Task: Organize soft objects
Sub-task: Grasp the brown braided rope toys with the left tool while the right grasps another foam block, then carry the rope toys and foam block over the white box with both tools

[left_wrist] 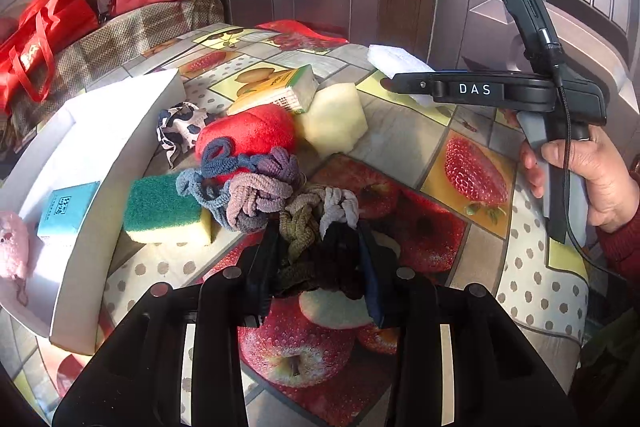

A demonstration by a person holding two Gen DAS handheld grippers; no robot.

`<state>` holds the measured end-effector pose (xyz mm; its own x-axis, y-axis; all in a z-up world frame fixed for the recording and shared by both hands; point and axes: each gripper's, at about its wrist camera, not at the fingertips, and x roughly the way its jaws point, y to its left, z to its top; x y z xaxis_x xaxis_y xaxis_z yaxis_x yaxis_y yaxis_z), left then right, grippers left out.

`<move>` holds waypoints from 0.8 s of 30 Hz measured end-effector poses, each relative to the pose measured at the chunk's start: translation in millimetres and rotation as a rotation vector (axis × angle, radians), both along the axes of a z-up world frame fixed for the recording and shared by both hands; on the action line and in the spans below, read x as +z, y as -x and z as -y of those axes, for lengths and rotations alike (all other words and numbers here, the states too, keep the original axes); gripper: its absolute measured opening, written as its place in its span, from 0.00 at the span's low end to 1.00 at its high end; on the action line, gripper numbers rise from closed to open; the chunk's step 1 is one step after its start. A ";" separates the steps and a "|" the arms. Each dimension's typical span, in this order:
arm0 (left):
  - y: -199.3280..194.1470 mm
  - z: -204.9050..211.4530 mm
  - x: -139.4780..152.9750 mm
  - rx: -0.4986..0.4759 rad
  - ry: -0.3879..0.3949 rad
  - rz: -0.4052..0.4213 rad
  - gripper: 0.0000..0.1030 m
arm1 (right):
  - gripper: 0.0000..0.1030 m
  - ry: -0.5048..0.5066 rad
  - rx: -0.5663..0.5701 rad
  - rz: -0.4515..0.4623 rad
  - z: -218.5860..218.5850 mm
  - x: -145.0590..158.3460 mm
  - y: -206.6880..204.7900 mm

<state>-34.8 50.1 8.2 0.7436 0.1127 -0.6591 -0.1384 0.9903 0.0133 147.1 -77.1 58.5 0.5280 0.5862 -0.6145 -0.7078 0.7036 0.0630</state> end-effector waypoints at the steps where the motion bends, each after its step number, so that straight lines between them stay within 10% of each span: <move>1: 7.7 1.6 4.6 -0.001 -0.009 0.039 0.34 | 0.52 -0.009 -0.005 0.030 1.3 3.4 4.5; 9: 70.3 -14.5 32.2 0.166 -0.081 0.315 0.34 | 0.52 -0.067 0.009 0.246 2.5 21.8 38.3; 24: 148.9 -84.1 29.7 0.433 -0.149 0.359 0.35 | 0.52 -0.163 0.168 0.254 -22.5 25.1 90.4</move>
<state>-183.8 134.2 37.9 0.7832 0.5284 -0.3277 -0.5519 0.8335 0.0251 56.6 -54.6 83.6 0.5399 0.7575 -0.3670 -0.8204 0.5712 -0.0278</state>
